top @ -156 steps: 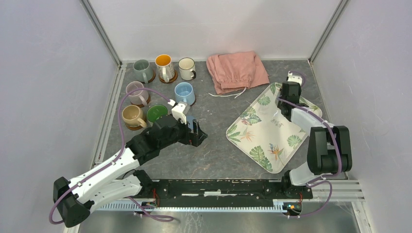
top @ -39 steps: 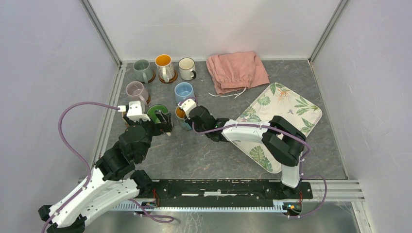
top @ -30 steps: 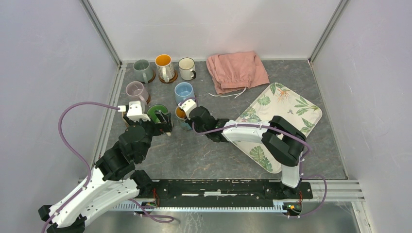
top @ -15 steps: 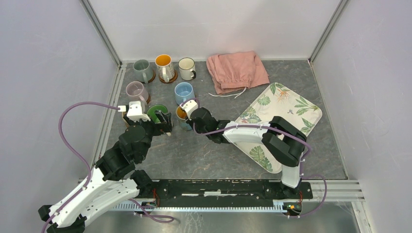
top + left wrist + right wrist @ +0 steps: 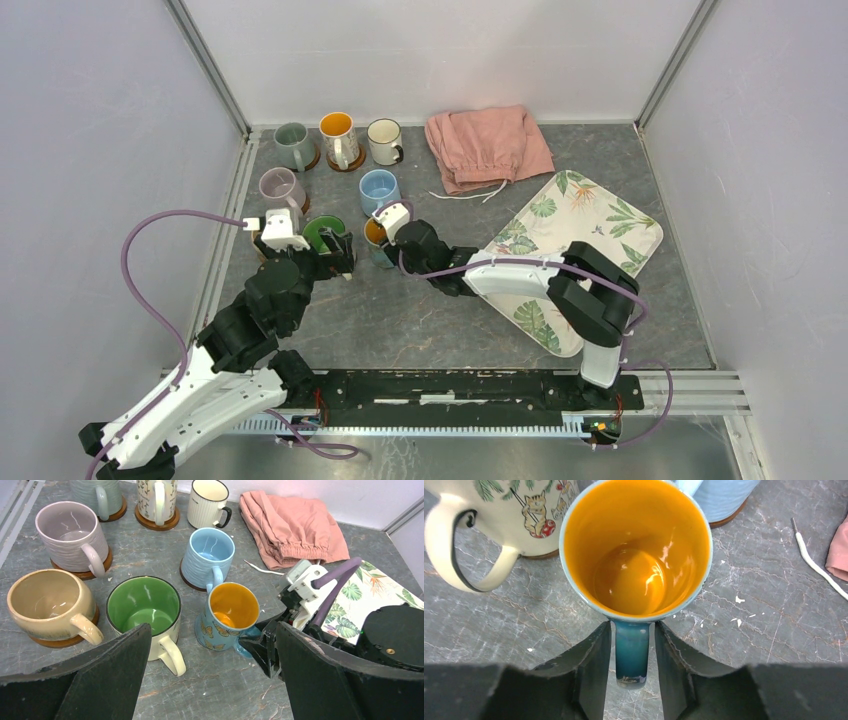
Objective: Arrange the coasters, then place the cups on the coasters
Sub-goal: Place the cup on the coaster, then reset both arms
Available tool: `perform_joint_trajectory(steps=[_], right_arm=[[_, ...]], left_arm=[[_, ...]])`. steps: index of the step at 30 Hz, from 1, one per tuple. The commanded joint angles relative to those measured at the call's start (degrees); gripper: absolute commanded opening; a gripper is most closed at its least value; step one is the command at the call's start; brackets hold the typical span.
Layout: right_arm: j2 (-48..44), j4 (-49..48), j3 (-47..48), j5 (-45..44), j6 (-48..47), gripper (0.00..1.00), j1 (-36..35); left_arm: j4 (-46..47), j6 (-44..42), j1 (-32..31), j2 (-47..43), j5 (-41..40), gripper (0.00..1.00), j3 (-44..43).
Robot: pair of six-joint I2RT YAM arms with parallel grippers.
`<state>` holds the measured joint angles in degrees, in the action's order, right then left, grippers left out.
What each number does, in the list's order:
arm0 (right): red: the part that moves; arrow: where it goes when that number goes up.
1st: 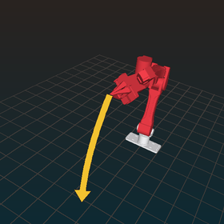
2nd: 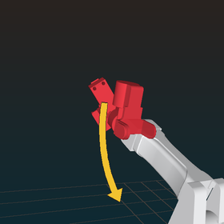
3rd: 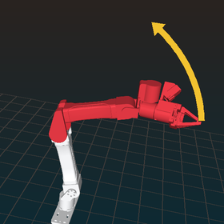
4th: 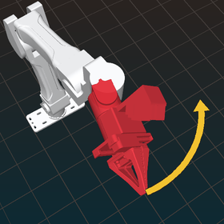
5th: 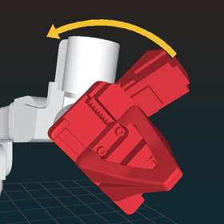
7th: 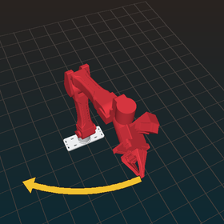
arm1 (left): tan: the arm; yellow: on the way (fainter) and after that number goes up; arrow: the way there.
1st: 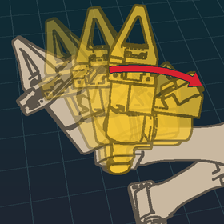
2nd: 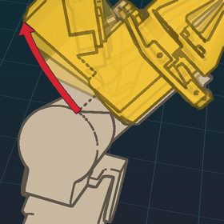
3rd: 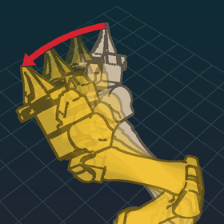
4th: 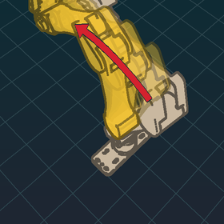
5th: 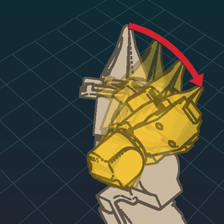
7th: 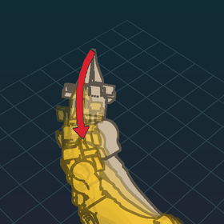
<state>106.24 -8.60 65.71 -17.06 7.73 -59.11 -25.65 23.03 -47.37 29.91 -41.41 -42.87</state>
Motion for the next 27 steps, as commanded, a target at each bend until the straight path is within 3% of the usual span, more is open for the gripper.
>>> perform_joint_trajectory(steps=[1,14,22,27], right_arm=[[-3.27,-4.31,0.55,-0.88,0.64,0.46,-0.29],[-5.28,0.75,2.91,-0.98,2.38,0.76,-0.28],[-11.56,4.36,1.35,-2.07,4.11,0.98,-0.28],[-18.28,4.73,-3.72,-3.51,5.1,0.98,-0.31]], left_arm=[[1.3,-1.87,-0.09,-0.6,0.36,1.0,0.05],[1.47,-1.91,-0.09,-0.56,0.66,1.0,0.16],[1.54,-1.59,-0.09,0.04,1.52,1.0,0.17],[1.88,-1.38,-0.09,1.64,2.73,1.0,-0.58]])
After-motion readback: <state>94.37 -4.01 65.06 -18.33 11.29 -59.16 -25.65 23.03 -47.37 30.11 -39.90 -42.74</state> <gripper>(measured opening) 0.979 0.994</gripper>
